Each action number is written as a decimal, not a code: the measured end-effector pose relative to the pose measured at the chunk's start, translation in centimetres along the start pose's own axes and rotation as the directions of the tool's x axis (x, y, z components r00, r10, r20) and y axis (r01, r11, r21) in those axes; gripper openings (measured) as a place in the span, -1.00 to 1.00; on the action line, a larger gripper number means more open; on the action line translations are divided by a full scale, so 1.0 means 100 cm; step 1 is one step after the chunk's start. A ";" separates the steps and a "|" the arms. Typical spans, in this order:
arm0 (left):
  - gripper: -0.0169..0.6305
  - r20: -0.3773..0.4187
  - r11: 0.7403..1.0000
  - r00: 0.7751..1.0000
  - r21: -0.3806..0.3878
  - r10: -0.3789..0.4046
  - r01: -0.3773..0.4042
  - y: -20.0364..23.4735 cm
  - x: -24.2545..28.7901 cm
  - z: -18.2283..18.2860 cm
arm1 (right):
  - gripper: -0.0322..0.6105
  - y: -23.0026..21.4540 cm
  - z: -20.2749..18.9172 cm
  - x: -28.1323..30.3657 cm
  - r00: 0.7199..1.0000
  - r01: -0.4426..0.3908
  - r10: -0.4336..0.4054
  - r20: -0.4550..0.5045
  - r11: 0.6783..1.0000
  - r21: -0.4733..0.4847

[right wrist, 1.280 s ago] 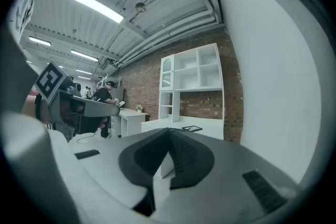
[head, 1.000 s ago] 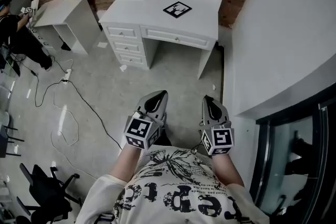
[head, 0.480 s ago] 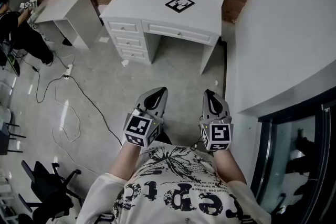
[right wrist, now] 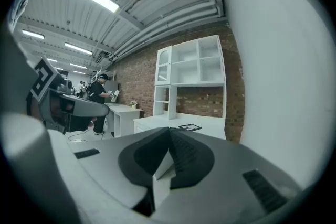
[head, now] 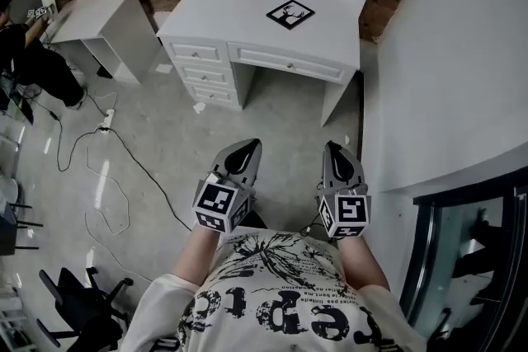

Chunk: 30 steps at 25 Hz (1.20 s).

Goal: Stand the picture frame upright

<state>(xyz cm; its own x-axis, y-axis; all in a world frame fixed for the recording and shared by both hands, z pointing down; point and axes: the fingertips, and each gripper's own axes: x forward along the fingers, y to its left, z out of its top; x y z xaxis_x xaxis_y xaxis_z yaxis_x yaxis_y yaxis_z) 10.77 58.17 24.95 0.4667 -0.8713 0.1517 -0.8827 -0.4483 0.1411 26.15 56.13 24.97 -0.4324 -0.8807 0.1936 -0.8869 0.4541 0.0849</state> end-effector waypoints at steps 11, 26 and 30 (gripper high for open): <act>-0.93 -0.083 0.997 0.995 -0.058 -0.052 0.047 0.161 0.102 0.020 | -0.89 0.012 0.012 0.180 0.993 0.041 -0.033 -0.117 0.997 0.066; -0.93 -0.112 0.991 0.985 -0.055 -0.129 0.124 0.362 0.194 0.047 | -0.89 0.049 0.023 0.380 0.980 0.115 -0.083 -0.181 0.977 0.177; -0.93 -0.121 0.990 0.984 -0.070 -0.131 0.124 0.381 0.215 0.041 | -0.89 0.043 0.016 0.410 0.974 0.124 -0.087 -0.208 0.977 0.172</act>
<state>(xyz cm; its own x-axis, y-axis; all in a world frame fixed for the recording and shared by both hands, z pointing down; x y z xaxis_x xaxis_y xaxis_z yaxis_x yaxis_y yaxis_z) -13.00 21.52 29.61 0.5818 -0.7742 0.2494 -0.8123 -0.5375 0.2265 4.36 21.75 31.69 -0.3101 -0.8697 0.3841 -0.9484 0.3112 -0.0610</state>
